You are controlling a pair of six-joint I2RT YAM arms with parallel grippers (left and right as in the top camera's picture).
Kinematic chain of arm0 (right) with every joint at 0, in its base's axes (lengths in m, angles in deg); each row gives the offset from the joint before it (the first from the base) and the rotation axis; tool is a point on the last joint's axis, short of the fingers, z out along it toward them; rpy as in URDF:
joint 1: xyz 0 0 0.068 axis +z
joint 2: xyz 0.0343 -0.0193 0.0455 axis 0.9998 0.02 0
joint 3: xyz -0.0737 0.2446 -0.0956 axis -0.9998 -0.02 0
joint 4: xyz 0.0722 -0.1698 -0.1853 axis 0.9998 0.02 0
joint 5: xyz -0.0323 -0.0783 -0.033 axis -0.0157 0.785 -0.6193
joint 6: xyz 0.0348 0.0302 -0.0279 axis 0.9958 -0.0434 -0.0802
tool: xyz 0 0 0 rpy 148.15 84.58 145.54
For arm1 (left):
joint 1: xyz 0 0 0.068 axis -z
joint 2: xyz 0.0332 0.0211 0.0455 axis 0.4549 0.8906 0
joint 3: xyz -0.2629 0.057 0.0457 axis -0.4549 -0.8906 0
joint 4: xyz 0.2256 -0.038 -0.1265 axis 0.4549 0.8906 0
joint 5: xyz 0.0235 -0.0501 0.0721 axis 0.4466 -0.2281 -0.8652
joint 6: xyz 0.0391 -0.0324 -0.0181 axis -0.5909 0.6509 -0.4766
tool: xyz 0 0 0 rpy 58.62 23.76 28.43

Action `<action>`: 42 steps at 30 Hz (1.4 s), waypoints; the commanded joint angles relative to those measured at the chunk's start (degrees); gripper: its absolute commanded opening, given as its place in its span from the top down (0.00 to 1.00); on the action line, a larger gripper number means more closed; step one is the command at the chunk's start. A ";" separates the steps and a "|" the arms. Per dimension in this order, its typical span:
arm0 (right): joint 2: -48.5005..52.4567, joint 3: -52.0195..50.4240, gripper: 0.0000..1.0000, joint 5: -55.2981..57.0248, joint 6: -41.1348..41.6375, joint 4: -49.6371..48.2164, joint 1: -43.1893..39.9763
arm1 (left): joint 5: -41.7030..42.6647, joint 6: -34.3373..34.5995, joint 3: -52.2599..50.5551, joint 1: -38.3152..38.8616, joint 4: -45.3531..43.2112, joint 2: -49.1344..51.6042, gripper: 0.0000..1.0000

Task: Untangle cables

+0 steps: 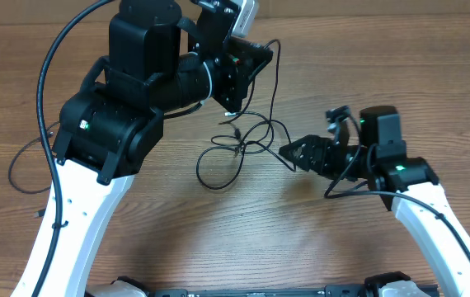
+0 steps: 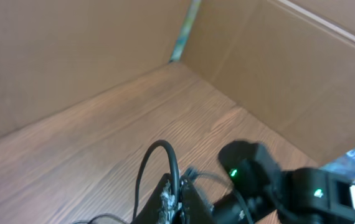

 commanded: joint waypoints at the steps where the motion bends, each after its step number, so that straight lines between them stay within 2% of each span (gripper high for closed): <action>1: 0.00 0.07 0.29 1.79 -0.94 -0.09 3.52 | 3.30 -1.11 1.03 0.13 -1.60 0.07 0.96; 8: 0.00 0.04 0.30 16.04 -0.98 -0.11 9.60 | 3.37 -1.11 1.05 0.13 -3.39 -0.15 0.96; 12: 0.00 0.04 0.30 20.50 -1.01 -0.11 10.99 | 3.17 -1.11 1.05 0.11 -3.39 -0.20 0.96; 13: 0.00 0.00 0.34 20.92 -1.11 -0.09 11.19 | 3.15 -1.14 1.05 0.11 -3.41 -0.20 0.96; 14: 0.00 -0.09 0.43 21.03 -1.25 -0.09 11.26 | 2.84 -1.14 1.05 0.11 -3.45 -0.20 0.96; 15: 0.00 -0.26 0.55 21.00 -1.22 -0.11 11.26 | 2.19 -1.14 1.05 0.09 -3.52 -0.20 0.96; 16: 0.00 -0.48 0.71 21.00 -1.22 0.11 11.26 | 0.98 -1.14 1.05 0.02 -3.63 -0.24 0.96; 17: 0.00 -0.72 0.82 21.00 -1.20 0.46 11.26 | -0.61 -1.14 1.05 0.00 -3.80 -0.26 0.96; 18: 0.02 -0.76 0.89 21.03 -1.22 1.25 11.26 | -2.32 -1.14 1.05 -0.09 -4.09 -0.28 0.96; 20: 0.11 -0.79 0.95 21.05 -1.25 3.34 11.23 | -5.57 -1.14 1.11 -0.85 -5.46 -0.46 0.96; 31: 0.11 -0.79 0.96 27.58 -1.18 8.66 11.23 | -8.76 0.02 1.14 -9.77 -11.43 -3.26 0.96; 37: 0.11 -0.79 0.96 37.42 -0.15 13.97 11.17 | -17.94 0.92 1.14 -17.64 -11.04 -5.22 0.96; 42: 0.11 -0.79 0.96 47.63 5.79 18.47 11.17 | -18.45 4.66 1.14 -26.12 -9.07 -6.27 0.96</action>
